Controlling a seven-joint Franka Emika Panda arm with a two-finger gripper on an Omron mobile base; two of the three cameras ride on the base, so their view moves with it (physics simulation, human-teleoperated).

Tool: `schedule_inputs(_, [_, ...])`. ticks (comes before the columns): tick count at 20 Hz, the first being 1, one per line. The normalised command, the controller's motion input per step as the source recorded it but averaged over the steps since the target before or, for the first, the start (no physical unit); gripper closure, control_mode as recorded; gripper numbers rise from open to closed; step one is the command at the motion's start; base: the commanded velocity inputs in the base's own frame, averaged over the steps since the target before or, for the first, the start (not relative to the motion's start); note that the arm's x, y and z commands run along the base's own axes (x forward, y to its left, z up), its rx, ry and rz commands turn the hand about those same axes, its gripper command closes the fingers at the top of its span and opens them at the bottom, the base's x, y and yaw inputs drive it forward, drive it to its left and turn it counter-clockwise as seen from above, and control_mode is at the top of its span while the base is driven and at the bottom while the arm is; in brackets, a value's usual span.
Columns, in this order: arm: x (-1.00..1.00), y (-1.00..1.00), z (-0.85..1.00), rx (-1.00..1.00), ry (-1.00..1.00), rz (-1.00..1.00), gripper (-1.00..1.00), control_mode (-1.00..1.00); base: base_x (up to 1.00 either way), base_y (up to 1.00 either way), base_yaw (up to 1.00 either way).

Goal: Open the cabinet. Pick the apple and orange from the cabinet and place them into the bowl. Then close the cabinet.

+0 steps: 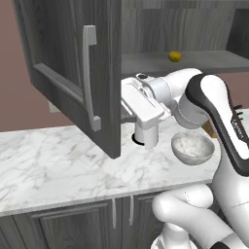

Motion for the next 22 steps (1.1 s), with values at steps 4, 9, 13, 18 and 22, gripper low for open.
schedule_inputs(4, [-0.09, -0.33, 0.01, -0.01, 0.02, -0.09, -1.0, -1.0, 0.0, 0.0, 0.0])
schedule_inputs(9, [-0.21, -0.11, 0.0, -0.04, -0.02, -0.08, -1.0, -1.0, 0.0, 0.0, 0.0])
schedule_inputs(13, [-0.01, -0.19, 0.06, -0.05, 0.05, -0.34, -1.0, -1.0, 0.0, 0.0, 0.0])
schedule_inputs(18, [0.0, -0.18, 0.08, -0.05, 0.11, -0.38, -1.0, -1.0, 0.0, 0.0, 0.0])
schedule_inputs(22, [0.02, -0.15, 0.11, -0.06, 0.12, -0.36, -1.0, -1.0, 0.0, 0.0, 0.0])
